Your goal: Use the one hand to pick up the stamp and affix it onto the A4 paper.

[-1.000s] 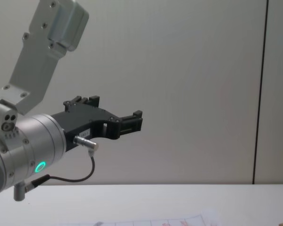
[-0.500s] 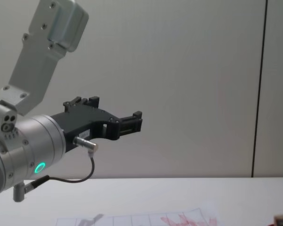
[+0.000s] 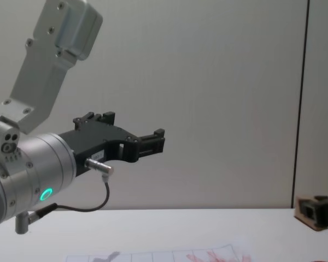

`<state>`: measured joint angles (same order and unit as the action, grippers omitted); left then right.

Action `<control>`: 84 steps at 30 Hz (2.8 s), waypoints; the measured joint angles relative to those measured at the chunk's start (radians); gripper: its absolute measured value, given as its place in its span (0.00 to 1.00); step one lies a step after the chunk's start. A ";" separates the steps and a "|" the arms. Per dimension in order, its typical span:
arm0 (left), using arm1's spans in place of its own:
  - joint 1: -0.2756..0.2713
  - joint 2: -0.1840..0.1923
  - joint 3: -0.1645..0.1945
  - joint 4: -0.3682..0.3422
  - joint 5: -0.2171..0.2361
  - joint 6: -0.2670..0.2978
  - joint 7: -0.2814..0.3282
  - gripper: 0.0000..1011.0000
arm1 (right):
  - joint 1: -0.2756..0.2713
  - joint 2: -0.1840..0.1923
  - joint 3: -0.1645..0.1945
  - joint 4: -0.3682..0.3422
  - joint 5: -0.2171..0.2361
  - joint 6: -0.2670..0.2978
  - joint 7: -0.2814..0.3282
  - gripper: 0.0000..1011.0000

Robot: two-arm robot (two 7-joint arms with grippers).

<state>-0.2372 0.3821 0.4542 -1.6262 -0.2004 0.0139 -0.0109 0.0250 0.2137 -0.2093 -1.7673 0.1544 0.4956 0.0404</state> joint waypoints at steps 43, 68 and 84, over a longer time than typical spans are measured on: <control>0.000 0.000 0.000 0.000 0.000 0.000 0.000 0.99 | 0.017 -0.093 -0.147 0.131 -0.187 0.074 0.180 0.22; 0.000 0.000 0.000 0.000 0.000 0.000 0.000 0.99 | 0.005 -0.091 -0.135 0.173 -0.160 0.070 0.154 0.21; 0.000 0.000 0.000 0.000 0.000 0.000 0.000 0.99 | -0.001 -0.088 -0.113 0.133 -0.123 0.043 0.130 0.21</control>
<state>-0.2372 0.3821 0.4542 -1.6262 -0.2004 0.0139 -0.0109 0.0235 0.1253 -0.3220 -1.6347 0.0313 0.5386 0.1705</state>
